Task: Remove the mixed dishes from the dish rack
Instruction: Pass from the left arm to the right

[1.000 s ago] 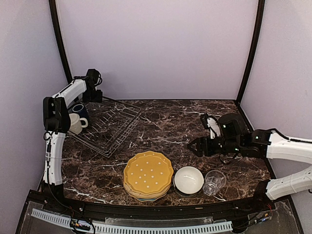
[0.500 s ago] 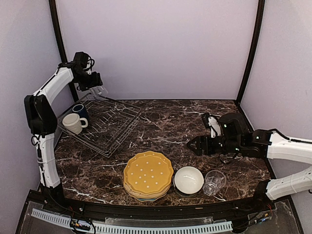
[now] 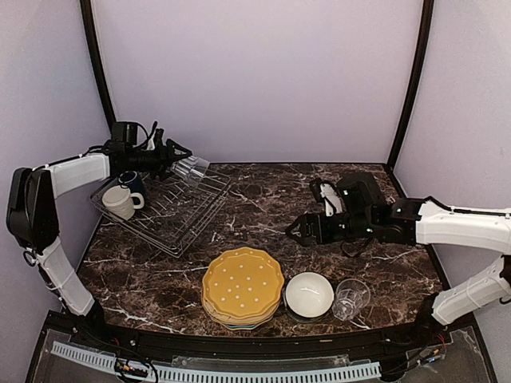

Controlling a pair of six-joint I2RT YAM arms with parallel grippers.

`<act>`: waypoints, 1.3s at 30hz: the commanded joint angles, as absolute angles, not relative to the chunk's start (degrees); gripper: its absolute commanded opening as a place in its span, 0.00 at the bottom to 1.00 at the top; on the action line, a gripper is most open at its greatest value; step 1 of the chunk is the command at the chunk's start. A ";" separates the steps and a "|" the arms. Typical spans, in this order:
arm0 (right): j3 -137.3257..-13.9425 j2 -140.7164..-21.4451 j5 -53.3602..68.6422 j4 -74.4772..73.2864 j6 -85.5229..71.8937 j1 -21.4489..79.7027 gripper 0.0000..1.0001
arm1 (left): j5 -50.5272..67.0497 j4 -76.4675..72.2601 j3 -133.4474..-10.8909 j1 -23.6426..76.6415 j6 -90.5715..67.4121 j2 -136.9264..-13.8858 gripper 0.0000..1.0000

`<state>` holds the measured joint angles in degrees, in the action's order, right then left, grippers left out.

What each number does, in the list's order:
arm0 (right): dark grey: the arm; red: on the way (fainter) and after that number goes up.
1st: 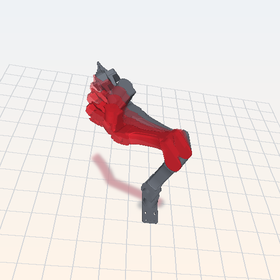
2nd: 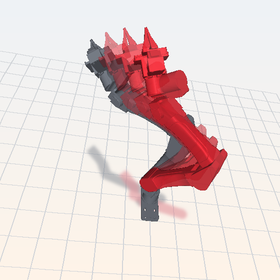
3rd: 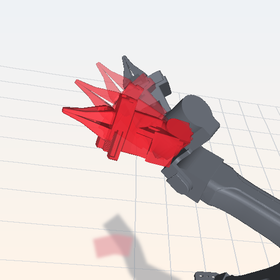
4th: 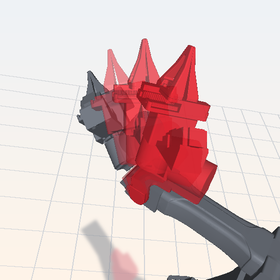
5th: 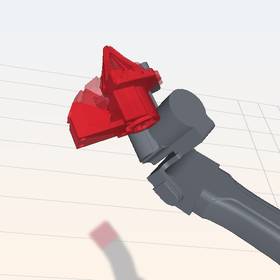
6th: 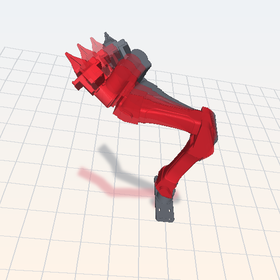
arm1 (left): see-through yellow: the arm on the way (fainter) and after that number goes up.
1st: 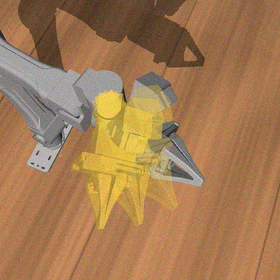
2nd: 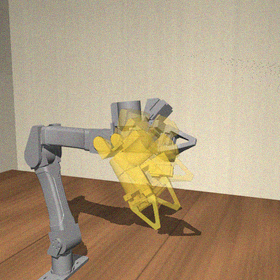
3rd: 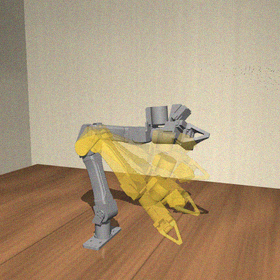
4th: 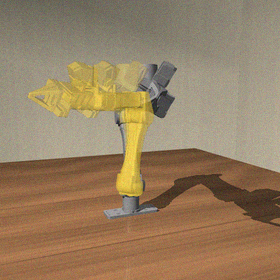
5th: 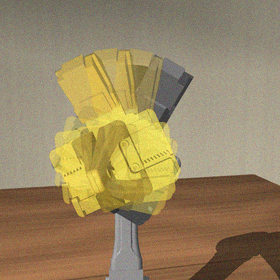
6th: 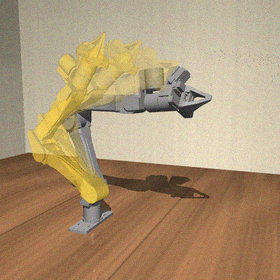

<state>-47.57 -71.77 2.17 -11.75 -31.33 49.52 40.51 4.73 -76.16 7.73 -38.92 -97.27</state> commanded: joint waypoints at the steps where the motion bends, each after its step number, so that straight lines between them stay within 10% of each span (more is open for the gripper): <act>1: -53.68 -75.15 5.07 -10.92 -29.65 49.24 0.99 | 49.31 -14.09 -72.11 10.75 -45.21 -92.37 0.46; 24: -60.78 -94.41 21.79 32.46 -45.85 45.44 0.96 | 51.55 -27.75 -66.27 27.74 -52.79 -99.45 0.38; 39: -58.11 -97.91 25.83 46.06 -51.94 45.35 0.43 | 51.11 -24.78 -67.09 32.87 -50.00 -101.98 0.37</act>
